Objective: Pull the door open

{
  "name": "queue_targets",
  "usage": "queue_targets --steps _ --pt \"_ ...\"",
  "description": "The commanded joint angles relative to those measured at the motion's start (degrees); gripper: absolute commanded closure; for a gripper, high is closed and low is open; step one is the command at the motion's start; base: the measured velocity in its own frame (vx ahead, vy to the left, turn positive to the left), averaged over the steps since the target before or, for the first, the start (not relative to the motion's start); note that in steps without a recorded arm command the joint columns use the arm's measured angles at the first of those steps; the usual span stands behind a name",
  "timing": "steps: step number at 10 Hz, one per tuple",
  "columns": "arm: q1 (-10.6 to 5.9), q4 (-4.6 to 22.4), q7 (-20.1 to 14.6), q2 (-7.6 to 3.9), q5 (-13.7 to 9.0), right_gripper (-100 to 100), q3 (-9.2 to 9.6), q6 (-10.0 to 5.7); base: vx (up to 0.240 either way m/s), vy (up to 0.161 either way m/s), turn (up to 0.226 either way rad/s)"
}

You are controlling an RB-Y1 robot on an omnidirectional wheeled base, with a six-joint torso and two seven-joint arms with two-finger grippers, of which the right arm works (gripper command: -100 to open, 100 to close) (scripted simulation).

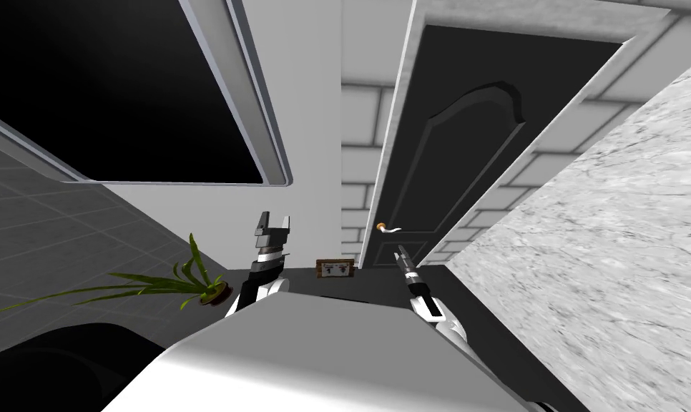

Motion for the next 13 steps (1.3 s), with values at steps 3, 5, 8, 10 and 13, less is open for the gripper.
queue_targets --steps 3,5,8,10,13 --pt "-0.85 3.23 -0.41 -1.06 0.03 -100 0.4 -0.81 0.064 -0.045 0.069" --pt "-1.56 5.49 -0.69 -1.75 0.06 -100 0.67 -1.3 0.047 -0.032 0.088" --pt "-1.82 6.33 -0.75 -1.99 0.07 -100 0.78 -1.45 0.048 -0.032 0.054" --pt "-3.28 8.25 1.17 -0.9 -0.93 -100 -1.61 -0.69 0.048 -0.052 0.357" --pt "-5.34 10.87 4.06 0.76 -2.42 -100 -5.17 0.55 0.059 -0.084 0.235"
